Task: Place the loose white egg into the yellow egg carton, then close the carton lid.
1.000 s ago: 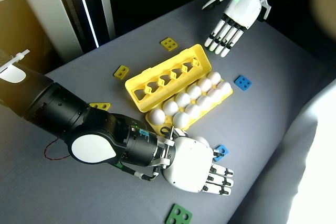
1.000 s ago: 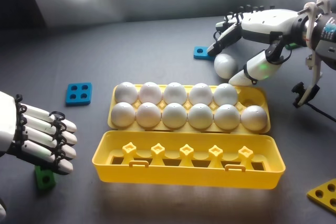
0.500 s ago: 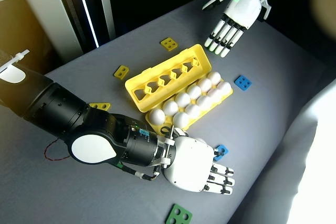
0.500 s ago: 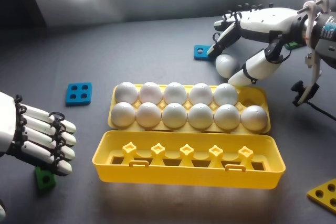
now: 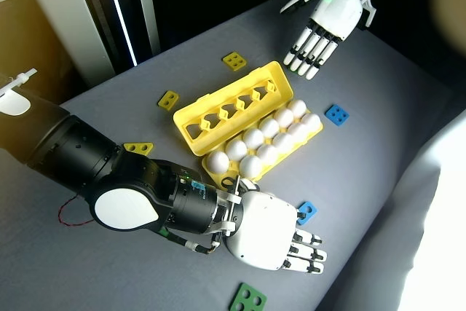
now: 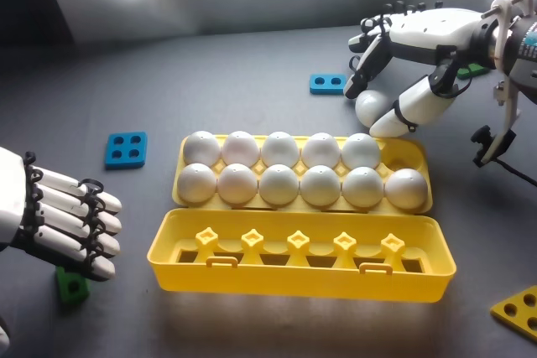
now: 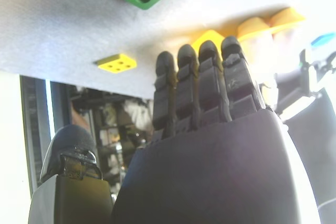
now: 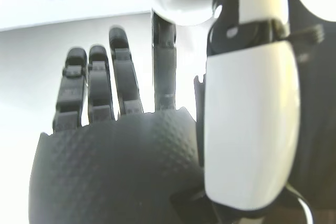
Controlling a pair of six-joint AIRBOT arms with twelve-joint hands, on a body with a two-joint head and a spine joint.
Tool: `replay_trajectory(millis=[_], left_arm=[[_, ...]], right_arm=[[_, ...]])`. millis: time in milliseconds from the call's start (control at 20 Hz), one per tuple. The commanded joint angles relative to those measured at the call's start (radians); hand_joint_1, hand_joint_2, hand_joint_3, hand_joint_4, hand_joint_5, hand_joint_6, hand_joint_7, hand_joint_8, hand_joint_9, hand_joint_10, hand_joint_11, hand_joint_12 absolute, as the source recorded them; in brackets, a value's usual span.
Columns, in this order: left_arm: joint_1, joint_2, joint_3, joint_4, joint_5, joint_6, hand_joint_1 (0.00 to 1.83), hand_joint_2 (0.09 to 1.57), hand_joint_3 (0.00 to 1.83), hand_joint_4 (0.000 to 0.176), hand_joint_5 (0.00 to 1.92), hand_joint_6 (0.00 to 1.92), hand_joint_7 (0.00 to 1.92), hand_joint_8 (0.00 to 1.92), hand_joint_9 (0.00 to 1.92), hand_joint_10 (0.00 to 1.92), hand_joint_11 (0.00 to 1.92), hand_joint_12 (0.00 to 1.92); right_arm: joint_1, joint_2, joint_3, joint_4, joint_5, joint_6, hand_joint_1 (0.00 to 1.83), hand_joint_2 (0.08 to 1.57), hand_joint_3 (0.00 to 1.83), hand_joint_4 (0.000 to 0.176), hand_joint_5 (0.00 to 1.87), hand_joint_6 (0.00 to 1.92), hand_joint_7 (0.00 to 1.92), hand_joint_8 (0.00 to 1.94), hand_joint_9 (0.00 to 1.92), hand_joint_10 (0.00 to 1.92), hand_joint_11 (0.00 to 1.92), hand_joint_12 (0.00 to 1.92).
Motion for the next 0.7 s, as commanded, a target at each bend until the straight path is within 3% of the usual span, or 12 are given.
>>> replay_trajectory(millis=[0,400,600,650], left_arm=[[0.0,0.013,0.008,-0.059,-0.049,-0.004,0.0,1.12,0.0,0.0,0.3,0.01,0.23,0.01,0.13,0.02,0.03,0.02],[-0.001,0.013,0.008,-0.059,-0.049,-0.007,0.0,1.11,0.0,0.0,0.28,0.0,0.21,0.0,0.1,0.0,0.0,0.0],[-0.001,0.013,0.008,-0.058,-0.049,-0.007,0.0,1.11,0.0,0.0,0.3,0.01,0.23,0.01,0.11,0.01,0.01,0.0],[-0.001,0.013,0.008,-0.058,-0.049,-0.007,0.0,1.11,0.0,0.0,0.3,0.01,0.23,0.01,0.12,0.01,0.01,0.01]], right_arm=[[0.005,0.014,0.005,0.012,0.071,0.004,1.1,0.99,0.0,0.176,1.26,0.49,0.26,0.0,0.0,0.0,0.0,0.0],[0.022,0.025,0.005,0.009,0.074,0.005,1.08,1.02,0.0,0.176,1.16,0.67,0.27,0.0,0.03,0.0,0.0,0.0],[0.047,0.031,0.005,-0.001,0.074,0.005,1.1,0.99,0.0,0.176,1.28,0.45,0.27,0.0,0.03,0.0,0.0,0.0],[0.055,0.033,0.005,-0.006,0.074,0.008,1.09,1.0,0.0,0.176,1.23,0.53,0.24,0.01,0.02,0.01,0.0,0.0]])
